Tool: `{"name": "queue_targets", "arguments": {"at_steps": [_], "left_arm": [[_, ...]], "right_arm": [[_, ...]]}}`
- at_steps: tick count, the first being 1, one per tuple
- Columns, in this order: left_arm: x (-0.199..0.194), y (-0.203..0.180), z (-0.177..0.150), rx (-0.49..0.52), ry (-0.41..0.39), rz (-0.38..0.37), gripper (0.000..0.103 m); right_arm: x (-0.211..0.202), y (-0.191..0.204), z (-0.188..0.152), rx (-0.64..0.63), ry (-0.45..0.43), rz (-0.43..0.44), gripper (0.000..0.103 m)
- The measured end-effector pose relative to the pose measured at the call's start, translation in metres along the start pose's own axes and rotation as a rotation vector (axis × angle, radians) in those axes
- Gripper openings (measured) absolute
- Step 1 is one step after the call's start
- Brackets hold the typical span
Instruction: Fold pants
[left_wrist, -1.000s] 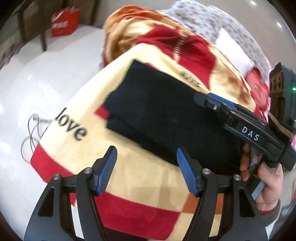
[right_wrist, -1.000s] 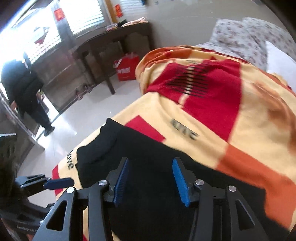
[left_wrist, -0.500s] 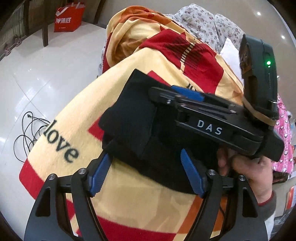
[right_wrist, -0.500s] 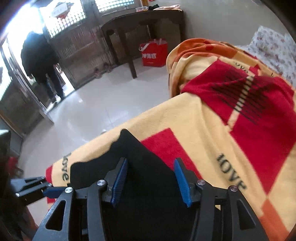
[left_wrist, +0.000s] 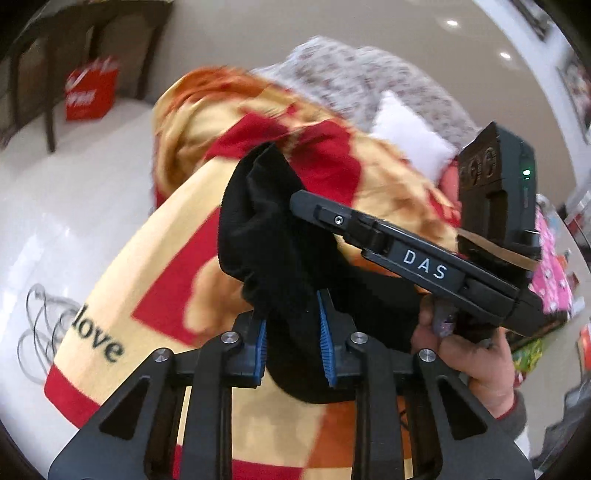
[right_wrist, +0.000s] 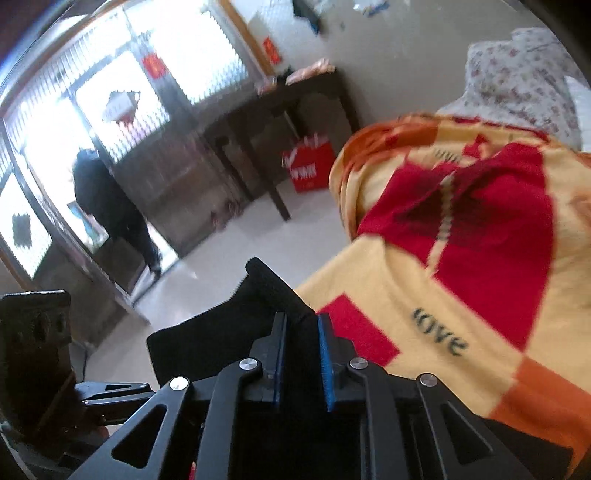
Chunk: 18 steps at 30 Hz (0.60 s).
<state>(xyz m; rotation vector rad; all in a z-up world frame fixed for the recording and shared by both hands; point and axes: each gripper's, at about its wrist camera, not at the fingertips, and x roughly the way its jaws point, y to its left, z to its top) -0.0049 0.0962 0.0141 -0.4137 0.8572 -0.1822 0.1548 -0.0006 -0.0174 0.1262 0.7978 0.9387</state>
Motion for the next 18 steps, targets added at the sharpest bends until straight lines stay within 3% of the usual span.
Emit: {"name": "queue_targets", "arguments": {"at_steps": [5,6,11,13,16,18], "left_arm": [[-0.002,-0.068,-0.005,0.171,-0.009,-0.071,0.022],[0.002,-0.078,-0.006,0.195,-0.001,-0.077,0.022],[0.044,-0.127,-0.027,0.293,0.098,-0.106,0.019],[0.061,-0.137,-0.038,0.319,0.136,-0.102,0.019],[0.092,-0.146,-0.053,0.338,0.219,-0.100,0.010],[0.104,-0.148,-0.059,0.348,0.228,-0.085,0.010]], "right_arm": [[-0.075,-0.015,-0.011,0.051,-0.111,-0.035,0.013],[-0.085,-0.017,-0.013,0.057,-0.120,-0.045,0.004],[-0.138,-0.053,-0.053,0.175,-0.156,-0.139,0.003],[-0.152,-0.066,-0.067,0.212,-0.145,-0.170,0.003],[-0.170,-0.081,-0.093,0.283,-0.142,-0.241,0.003],[-0.182,-0.086,-0.107,0.326,-0.140,-0.329,0.003]]}}
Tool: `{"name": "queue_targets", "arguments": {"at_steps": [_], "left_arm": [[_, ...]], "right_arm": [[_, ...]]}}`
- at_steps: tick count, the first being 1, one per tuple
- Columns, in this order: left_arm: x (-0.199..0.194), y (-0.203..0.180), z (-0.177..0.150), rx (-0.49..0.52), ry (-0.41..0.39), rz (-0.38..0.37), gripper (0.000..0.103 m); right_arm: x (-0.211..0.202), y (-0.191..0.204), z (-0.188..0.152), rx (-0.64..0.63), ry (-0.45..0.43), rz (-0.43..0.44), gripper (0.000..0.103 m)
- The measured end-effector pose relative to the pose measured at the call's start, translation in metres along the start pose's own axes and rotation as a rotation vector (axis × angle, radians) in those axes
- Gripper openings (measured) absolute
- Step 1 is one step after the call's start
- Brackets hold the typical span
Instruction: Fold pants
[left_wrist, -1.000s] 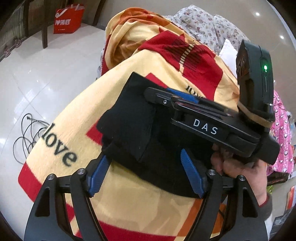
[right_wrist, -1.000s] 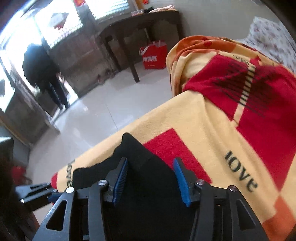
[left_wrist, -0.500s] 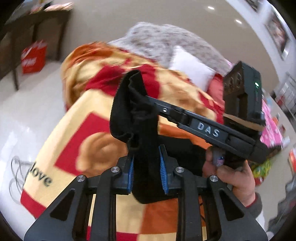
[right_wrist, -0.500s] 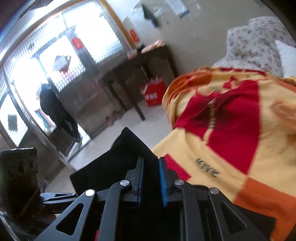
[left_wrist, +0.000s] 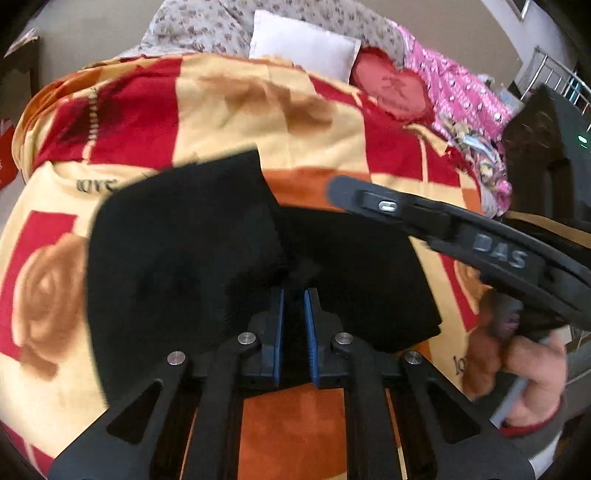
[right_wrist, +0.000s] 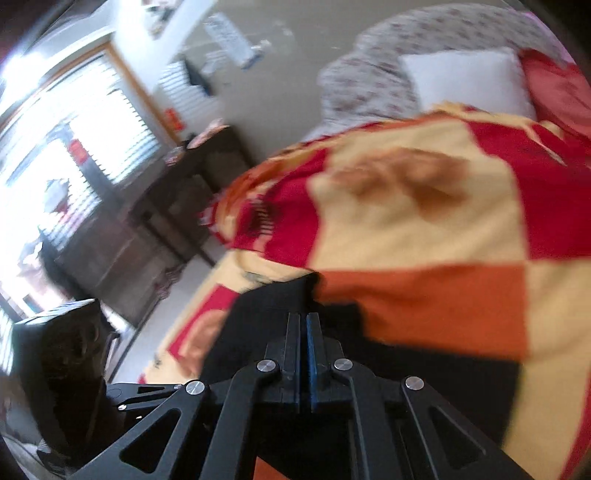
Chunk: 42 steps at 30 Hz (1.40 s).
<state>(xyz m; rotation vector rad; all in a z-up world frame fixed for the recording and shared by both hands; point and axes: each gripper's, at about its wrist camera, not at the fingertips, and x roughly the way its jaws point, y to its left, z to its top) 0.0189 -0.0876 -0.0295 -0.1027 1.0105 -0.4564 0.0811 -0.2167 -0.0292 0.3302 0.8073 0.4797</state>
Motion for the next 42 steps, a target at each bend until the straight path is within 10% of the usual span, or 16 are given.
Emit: {"name": "queue_targets", "arguments": {"at_steps": [5,9,14,18,31,42], "left_arm": [[0.001,-0.014,-0.004,0.037,0.006,-0.003,0.010],[0.004,-0.025,-0.010,0.089,0.037,0.016,0.010],[-0.026,-0.011,-0.008,0.073,0.028,-0.009,0.012],[-0.062,0.017,-0.002,0.043,-0.048,0.023,0.049],[-0.033,0.080,-0.015,-0.063,0.007,0.157,0.049],[-0.036,0.098,-0.017,-0.140,0.019,0.121,0.049]], "right_arm": [[-0.016,-0.031,-0.006,0.085,-0.019,-0.080,0.008],[-0.017,-0.037,-0.006,0.159,-0.030,-0.015,0.044],[-0.014,-0.029,-0.006,0.173,-0.020,0.019,0.046],[-0.006,-0.018,-0.005,0.184,-0.019,0.074,0.051],[0.056,0.011,0.000,0.157,0.080,0.093,0.066],[0.072,0.058,-0.007,-0.076,0.079,0.024,0.035]]}}
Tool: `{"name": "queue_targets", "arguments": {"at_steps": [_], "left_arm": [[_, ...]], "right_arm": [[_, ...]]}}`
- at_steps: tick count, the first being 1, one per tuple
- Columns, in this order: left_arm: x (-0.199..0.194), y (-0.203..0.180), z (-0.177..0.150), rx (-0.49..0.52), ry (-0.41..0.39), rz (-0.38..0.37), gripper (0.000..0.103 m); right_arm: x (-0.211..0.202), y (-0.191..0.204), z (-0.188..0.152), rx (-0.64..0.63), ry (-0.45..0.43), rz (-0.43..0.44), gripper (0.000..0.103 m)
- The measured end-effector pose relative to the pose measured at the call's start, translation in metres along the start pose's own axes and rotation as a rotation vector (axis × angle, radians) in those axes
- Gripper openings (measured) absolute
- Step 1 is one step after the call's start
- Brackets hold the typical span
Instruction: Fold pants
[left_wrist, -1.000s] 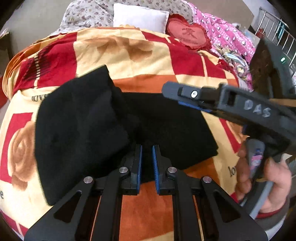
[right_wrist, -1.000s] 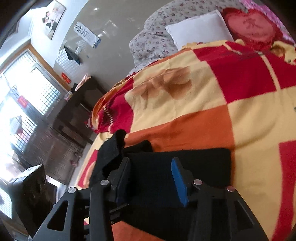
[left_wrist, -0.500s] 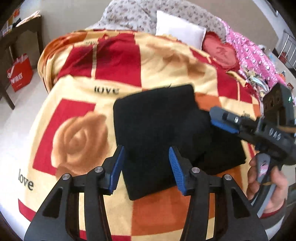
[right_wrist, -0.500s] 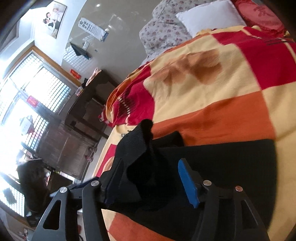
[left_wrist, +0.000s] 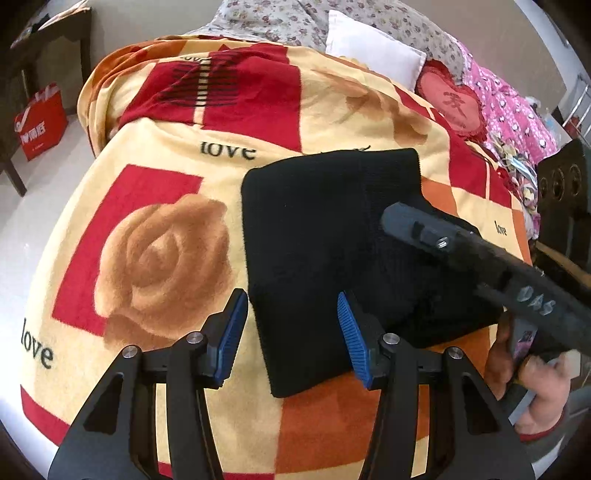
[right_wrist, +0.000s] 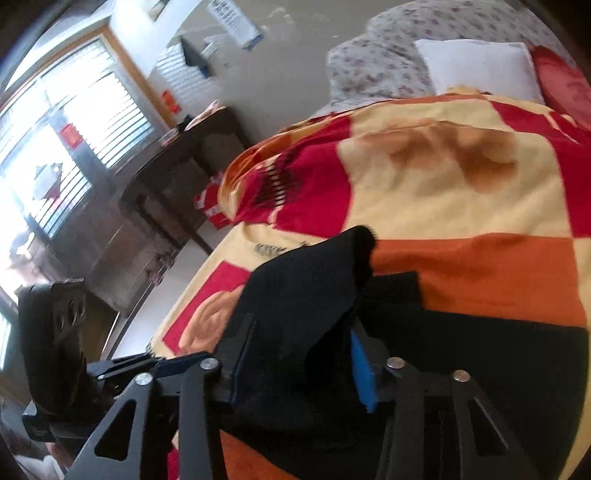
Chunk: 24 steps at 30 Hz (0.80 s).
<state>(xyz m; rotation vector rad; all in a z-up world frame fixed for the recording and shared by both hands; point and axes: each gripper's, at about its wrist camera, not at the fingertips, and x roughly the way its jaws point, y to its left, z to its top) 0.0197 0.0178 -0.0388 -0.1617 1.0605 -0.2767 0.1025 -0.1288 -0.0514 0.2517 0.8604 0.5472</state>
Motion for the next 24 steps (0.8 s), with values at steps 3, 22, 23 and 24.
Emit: {"name": "queue_targets", "arguments": {"at_steps": [3,22,23,24], "left_arm": [[-0.001,-0.001,-0.001,-0.007,0.001,0.007,0.049],[0.003,-0.063,0.019,0.111,-0.014,-0.021,0.049],[0.013,-0.068,0.018,0.124,0.007,-0.008,0.049],[0.018,-0.072,0.017,0.134,0.012,0.003,0.049]], "right_arm": [[0.002,-0.006,-0.001,0.030,-0.018,0.001,0.012],[-0.127,-0.076,-0.031,0.150,-0.154,-0.182,0.009],[-0.119,-0.087,-0.035,0.177,-0.128,-0.208,0.009],[-0.112,-0.098,-0.037,0.200,-0.110,-0.218,0.009]]}}
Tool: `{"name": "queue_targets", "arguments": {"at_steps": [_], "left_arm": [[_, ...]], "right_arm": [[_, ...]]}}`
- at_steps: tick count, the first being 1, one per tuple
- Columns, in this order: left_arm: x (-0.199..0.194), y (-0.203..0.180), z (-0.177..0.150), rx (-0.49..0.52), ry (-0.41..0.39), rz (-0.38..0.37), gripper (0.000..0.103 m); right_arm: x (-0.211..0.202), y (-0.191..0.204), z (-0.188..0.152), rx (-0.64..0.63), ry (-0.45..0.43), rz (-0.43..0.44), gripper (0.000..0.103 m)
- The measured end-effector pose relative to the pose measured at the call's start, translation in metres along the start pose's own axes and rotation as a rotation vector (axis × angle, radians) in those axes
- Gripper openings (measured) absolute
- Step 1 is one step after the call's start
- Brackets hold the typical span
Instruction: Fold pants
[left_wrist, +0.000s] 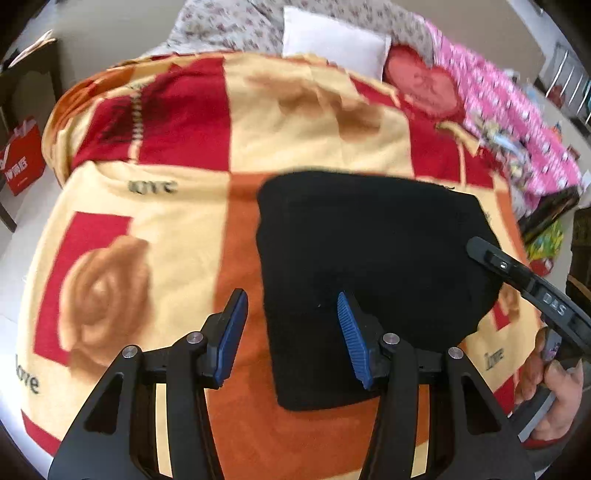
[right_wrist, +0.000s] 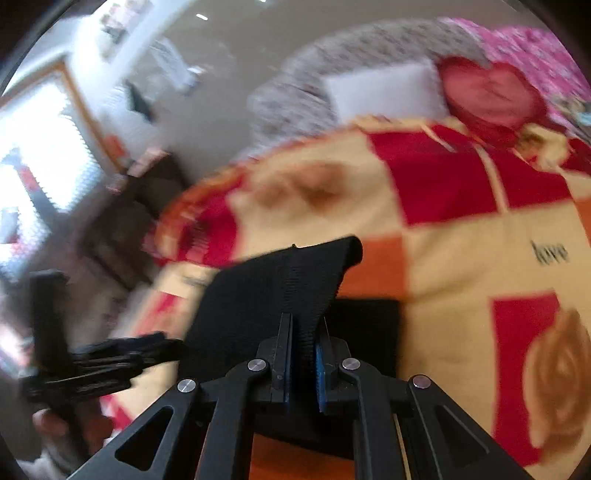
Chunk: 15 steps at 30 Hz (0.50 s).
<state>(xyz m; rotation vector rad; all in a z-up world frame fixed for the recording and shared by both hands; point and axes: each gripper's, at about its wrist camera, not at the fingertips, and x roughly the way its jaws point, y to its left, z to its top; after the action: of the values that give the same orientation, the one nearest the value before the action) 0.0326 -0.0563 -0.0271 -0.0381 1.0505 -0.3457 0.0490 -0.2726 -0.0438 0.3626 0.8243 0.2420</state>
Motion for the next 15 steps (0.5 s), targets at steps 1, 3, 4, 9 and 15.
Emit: {"name": "queue_targets", "arguments": {"at_steps": [1,3,4,9,15], "left_arm": [[0.004,-0.003,0.000,0.013,0.000,0.013,0.049],[0.006,-0.008,0.001,0.027,-0.008,0.034,0.049],[0.004,-0.008,0.002,0.033,-0.008,0.037,0.049],[-0.007,-0.005,0.017,0.026,-0.056,0.064,0.049],[0.013,-0.012,0.032,0.035,-0.045,0.101,0.049]], "right_arm": [[0.007,-0.006,-0.002,0.010,0.016,-0.025,0.009],[0.011,-0.007,0.000,0.010,0.019,-0.057,0.009],[0.006,-0.004,0.003,-0.004,0.013,-0.078,0.010],[-0.029,0.016,0.018,-0.057,-0.076,-0.099,0.014],[0.010,0.045,0.023,-0.165,0.006,-0.069,0.014]]}}
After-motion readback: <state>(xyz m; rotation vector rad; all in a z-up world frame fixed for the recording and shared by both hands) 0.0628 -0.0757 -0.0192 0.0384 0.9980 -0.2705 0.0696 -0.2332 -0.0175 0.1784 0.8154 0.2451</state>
